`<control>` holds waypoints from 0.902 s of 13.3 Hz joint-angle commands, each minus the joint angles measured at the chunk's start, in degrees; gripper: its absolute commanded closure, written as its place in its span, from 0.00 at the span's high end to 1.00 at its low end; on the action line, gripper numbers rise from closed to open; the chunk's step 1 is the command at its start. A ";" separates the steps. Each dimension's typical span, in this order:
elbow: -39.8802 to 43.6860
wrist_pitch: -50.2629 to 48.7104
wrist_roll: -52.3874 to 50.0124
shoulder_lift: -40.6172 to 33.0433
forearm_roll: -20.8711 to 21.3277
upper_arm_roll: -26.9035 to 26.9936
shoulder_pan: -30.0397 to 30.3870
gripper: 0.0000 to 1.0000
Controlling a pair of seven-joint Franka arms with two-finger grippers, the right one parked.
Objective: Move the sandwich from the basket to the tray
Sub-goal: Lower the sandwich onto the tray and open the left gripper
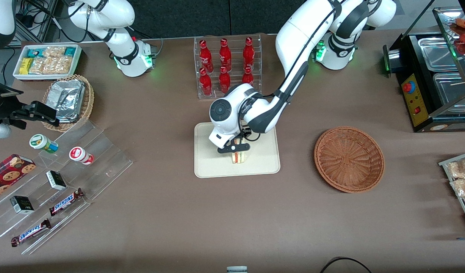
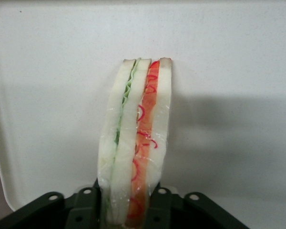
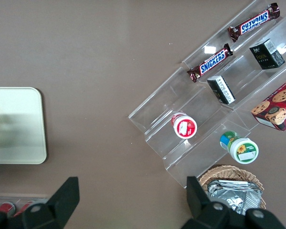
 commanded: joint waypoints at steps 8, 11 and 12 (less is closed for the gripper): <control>1.84 -4.59 -4.04 -6.54 1.03 1.31 -0.02 1.00; 1.58 -8.39 -2.82 -11.91 -0.81 6.32 0.07 1.00; 1.67 -8.57 -2.38 -12.53 -2.30 8.68 0.07 1.00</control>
